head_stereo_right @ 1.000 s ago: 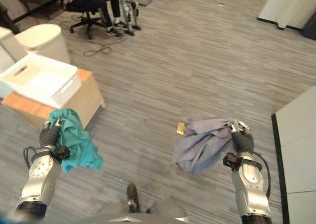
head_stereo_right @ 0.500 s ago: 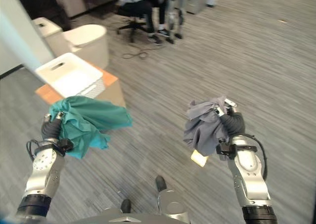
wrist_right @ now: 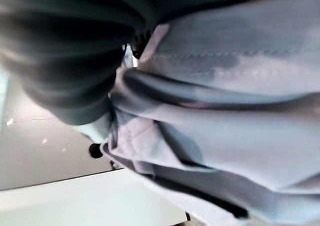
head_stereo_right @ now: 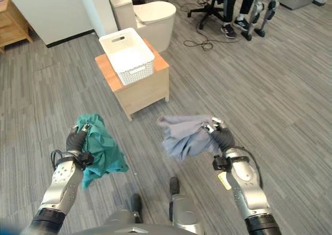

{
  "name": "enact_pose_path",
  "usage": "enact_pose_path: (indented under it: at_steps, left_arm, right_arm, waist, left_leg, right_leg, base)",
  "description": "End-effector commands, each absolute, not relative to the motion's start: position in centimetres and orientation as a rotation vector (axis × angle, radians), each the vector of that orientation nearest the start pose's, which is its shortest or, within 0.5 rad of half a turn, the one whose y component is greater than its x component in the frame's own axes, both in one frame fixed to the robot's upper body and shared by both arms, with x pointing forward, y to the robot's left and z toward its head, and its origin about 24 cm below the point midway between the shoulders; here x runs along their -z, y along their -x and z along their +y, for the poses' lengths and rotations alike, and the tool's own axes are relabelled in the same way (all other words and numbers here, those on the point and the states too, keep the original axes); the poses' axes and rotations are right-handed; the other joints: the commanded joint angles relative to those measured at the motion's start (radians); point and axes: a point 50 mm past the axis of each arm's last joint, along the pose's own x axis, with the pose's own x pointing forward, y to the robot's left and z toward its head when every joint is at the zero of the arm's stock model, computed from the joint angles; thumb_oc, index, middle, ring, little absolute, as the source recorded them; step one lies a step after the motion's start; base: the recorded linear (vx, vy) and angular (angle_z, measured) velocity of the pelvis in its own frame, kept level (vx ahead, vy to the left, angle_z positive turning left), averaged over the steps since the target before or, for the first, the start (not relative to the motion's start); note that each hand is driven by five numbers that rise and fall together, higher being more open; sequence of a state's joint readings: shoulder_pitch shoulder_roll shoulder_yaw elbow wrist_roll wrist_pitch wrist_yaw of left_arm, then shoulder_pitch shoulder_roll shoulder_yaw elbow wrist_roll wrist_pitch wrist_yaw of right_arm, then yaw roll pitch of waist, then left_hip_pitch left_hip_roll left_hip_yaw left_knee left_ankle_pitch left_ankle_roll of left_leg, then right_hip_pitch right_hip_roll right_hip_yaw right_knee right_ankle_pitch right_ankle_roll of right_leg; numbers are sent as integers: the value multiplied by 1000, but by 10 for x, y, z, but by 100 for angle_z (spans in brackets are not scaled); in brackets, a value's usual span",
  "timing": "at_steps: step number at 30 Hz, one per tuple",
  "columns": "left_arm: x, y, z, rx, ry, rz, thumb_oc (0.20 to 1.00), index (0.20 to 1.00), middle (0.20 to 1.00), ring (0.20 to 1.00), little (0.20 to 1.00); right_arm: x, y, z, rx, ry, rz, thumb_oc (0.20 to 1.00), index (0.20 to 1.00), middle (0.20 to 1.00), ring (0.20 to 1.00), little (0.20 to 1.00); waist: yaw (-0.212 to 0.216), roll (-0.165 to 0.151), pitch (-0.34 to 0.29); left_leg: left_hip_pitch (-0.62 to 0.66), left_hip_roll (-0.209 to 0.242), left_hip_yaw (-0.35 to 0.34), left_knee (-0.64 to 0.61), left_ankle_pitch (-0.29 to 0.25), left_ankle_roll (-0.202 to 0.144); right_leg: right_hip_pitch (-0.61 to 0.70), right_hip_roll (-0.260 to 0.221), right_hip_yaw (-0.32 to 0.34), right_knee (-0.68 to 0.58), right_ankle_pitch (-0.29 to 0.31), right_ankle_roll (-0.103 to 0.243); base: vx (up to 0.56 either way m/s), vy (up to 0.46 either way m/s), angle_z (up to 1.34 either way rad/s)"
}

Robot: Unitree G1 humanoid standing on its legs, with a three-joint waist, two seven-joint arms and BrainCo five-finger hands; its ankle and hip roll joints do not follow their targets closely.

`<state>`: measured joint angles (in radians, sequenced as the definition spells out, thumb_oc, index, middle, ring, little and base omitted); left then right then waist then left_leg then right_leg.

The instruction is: Pick up bed clothes into laundry basket.

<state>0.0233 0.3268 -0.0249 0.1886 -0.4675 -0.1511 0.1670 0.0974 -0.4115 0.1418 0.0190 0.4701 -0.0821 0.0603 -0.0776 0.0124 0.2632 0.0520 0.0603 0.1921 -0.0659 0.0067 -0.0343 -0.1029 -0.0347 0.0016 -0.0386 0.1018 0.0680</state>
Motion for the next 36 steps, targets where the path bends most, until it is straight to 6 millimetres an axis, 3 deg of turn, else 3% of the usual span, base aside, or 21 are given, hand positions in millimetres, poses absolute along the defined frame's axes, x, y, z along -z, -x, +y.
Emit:
enact_pose_path:
  at_steps: [1, 14, 15, 20, 21, 22, 23, 25, 26, 27, 29, 33, 34, 36]
  left_arm:
    - [-50, -250, 246, -246, 94, -85, 200, 200, 200, 200, 200]
    - [-53, -249, 243, -275, 134, -110, 200, 200, 200, 200, 200]
    - [-59, -226, 288, -399, -21, -101, 200, 200, 200, 200, 200]
    - [-64, -231, 289, -424, -29, -126, 200, 200, 200, 200, 200]
    - [-65, -232, 291, -427, -40, -125, 200, 200, 200, 200, 200]
    - [-65, -232, 291, -427, -40, -126, 200, 200, 200, 200, 200]
    - [-65, -236, 289, -413, -53, -121, 200, 200, 200, 200, 200]
    - [-67, -239, 289, -407, -55, -132, 200, 200, 200, 200, 200]
    - [-71, -242, 287, -388, -48, -147, 200, 200, 200, 200, 200]
    - [-78, -248, 280, -351, -22, -179, 200, 200, 200, 200, 200]
    - [-80, -256, 272, -319, -9, -190, 200, 200, 200, 200, 200]
    - [-84, -264, 260, -269, 10, -208, 200, 200, 200, 200, 200]
    - [-80, -263, 258, -263, 19, -196, 200, 200, 200, 200, 200]
    - [-75, -265, 252, -258, 75, -180, 200, 200, 200, 200, 200]
  right_arm:
    - [-47, -236, -193, -207, -46, -11, 200, 200, 200, 200, 200]
    - [-55, -241, -201, -156, 11, -52, 200, 200, 200, 200, 200]
    - [-67, -235, -281, 256, 42, -109, 200, 200, 200, 200, 200]
    - [-74, -240, -278, 254, 33, -149, 200, 200, 200, 200, 200]
    - [-77, -242, -272, 229, 28, -166, 200, 200, 200, 200, 200]
    - [-77, -242, -272, 229, 28, -166, 200, 200, 200, 200, 200]
    - [-77, -244, -263, 197, 35, -165, 200, 200, 200, 200, 200]
    - [-76, -245, -261, 194, 41, -161, 200, 200, 200, 200, 200]
    - [-75, -244, -261, 198, 34, -161, 200, 200, 200, 200, 200]
    - [-72, -241, -264, 220, 20, -154, 200, 200, 200, 200, 200]
    - [-66, -237, -267, 235, 28, -129, 200, 200, 200, 200, 200]
    - [-61, -229, -269, 234, 25, -109, 200, 200, 200, 200, 200]
    - [-59, -228, -269, 234, 14, -103, 200, 200, 200, 200, 200]
    - [-59, -231, -269, 241, 6, -104, 200, 200, 200, 200, 200]
  waist:
    - [-10, -16, -55]
    - [1, -17, -70]
    - [48, -56, -16]
    - [54, -46, -8]
    - [56, -41, 16]
    - [57, -41, 14]
    - [32, -39, 38]
    - [30, -39, 41]
    - [26, -36, 42]
    - [7, -46, 38]
    - [-25, -58, 21]
    - [-46, -74, -11]
    - [-48, -73, -26]
    - [-57, -77, -45]
  left_leg:
    - [-35, 11, -35, 58, 19, -25]
    - [11, 8, -42, 32, 12, -21]
    - [-34, -40, -24, 66, -43, 26]
    - [-30, -33, 23, 42, -41, 26]
    - [-19, -18, 49, 47, -54, 38]
    - [-22, -18, 50, 47, -54, 38]
    - [17, 1, 69, 37, -64, 36]
    - [37, 14, 87, 32, -66, 27]
    - [54, 33, 94, 33, -73, 14]
    - [92, 62, 99, 31, -91, -20]
    - [152, 82, 91, 15, -112, -51]
    - [221, 121, 78, 20, -124, -83]
    - [212, 161, 56, 89, -90, -99]
    - [132, 270, 39, 394, 90, -114]
  right_leg:
    - [98, -29, 19, 49, -113, 20]
    - [126, -20, 20, 45, -123, 19]
    - [66, -6, -95, 107, -128, 14]
    - [45, -21, -140, 149, -126, 30]
    - [-48, -36, -173, 354, -106, 77]
    - [-52, -36, -172, 355, -106, 77]
    - [-125, -57, -173, 429, -38, 133]
    - [-147, -85, -174, 404, -37, 133]
    - [-157, -120, -179, 354, -36, 119]
    - [-189, -195, -180, 247, -12, 102]
    - [-196, -194, -146, 139, 11, 116]
    - [-179, -153, -117, 132, 24, 119]
    - [-160, -118, -115, 148, 8, 104]
    - [-99, -45, -133, 166, -38, 35]
  base:
    - [16, 40, -19]
    - [15, 3, -1]
    - [0, 0, 0]
    - [-27, 46, 1]
    - [-51, 55, -18]
    - [5, 58, -32]
    - [53, 8, -65]
    - [156, -69, -90]
    - [435, -264, -42]
    - [479, -282, -33]
    - [446, -224, -23]
    - [423, -245, -5]
    - [320, -303, 21]
    - [517, -633, 16]
